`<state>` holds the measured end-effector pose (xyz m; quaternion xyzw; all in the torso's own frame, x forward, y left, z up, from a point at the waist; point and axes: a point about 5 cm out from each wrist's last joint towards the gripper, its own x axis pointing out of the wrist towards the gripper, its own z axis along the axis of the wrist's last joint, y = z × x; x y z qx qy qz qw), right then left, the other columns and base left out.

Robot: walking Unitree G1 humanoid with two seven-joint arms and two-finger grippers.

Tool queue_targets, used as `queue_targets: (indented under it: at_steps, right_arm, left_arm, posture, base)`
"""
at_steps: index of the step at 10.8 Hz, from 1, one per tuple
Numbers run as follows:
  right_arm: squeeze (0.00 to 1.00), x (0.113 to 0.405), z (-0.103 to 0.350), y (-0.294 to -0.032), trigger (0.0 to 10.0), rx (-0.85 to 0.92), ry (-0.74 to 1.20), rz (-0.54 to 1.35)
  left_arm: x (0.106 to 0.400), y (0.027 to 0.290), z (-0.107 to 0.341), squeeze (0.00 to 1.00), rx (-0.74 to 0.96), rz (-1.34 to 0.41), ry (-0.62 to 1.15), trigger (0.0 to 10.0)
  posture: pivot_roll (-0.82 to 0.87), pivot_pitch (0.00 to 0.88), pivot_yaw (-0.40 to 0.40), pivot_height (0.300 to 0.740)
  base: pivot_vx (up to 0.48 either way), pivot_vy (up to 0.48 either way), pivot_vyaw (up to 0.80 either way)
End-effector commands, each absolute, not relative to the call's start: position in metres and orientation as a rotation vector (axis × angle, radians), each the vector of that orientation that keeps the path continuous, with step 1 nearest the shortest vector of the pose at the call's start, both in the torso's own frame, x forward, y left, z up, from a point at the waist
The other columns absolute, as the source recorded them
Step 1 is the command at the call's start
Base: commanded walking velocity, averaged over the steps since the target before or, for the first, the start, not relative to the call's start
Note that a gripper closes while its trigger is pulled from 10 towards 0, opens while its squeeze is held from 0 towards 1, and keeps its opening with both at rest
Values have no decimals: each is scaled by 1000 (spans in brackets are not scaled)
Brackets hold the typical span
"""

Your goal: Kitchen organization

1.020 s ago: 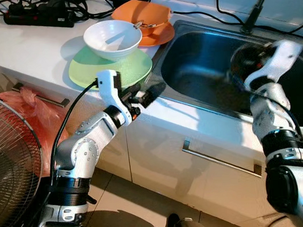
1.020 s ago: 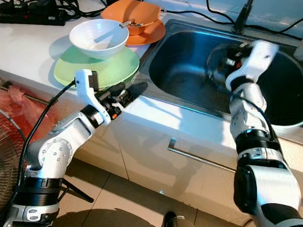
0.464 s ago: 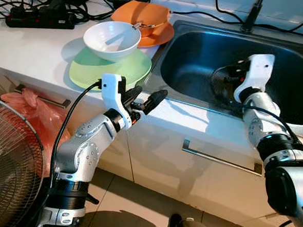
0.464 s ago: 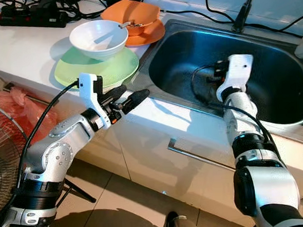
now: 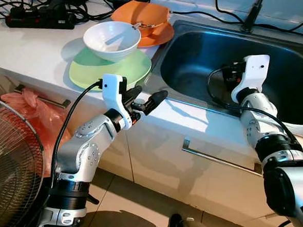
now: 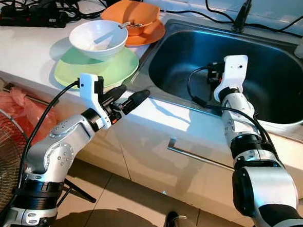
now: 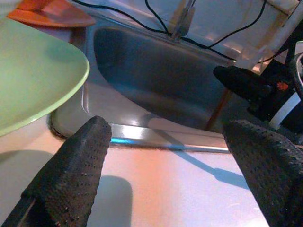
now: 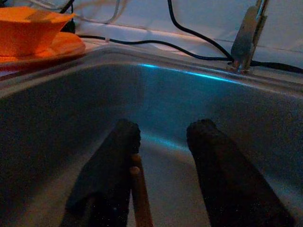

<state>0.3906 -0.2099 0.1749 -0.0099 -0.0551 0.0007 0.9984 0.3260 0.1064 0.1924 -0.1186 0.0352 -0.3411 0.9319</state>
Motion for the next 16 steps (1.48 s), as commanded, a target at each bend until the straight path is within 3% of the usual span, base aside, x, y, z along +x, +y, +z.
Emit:
queue_targets:
  at_steps: [1,5,7,10,11,12,13,16]
  right_arm:
    - [1000,392,178,-210,10000,-54,-118,7]
    - [1000,391,183,-204,10000,-170,-144,57]
    - [1000,387,183,-190,10000,-329,-185,143]
    - [1000,388,191,-180,10000,-326,-225,179]
    - [878,388,192,-178,10000,-344,-233,182]
    - [0,386,195,-171,10000,-361,-255,215]
    - [0,379,198,-155,10000,-470,-320,296]
    - [0,362,196,-130,10000,-437,-380,383]
  left_arm:
    - [324,106,194,0,-227,-706,55,10000]
    - [331,116,205,0,-179,-621,-18,10000]
    - [336,124,208,0,-180,-569,-46,10000]
    - [340,132,213,0,-141,-511,-90,10000]
    - [341,134,214,0,-120,-491,-103,10000]
    - [345,148,219,0,-83,-409,-135,10000]
    - [352,177,226,0,-79,-241,-177,10000]
    - [359,209,235,0,-25,-98,-227,10000]
  posture:
    - [38,140,-31,740]
    - [33,130,-37,740]
    - [30,126,-37,740]
    - [35,109,-43,740]
    - [35,107,-44,740]
    - [35,101,-45,740]
    - [34,96,-46,740]
    - [30,95,-48,740]
  base:
    - [0,0,0]
    - [0,0,0]
    - [0,0,0]
    - [0,0,0]
    - [0,0,0]
    - [0,0,0]
    - [0,0,0]
    - [0,0,0]
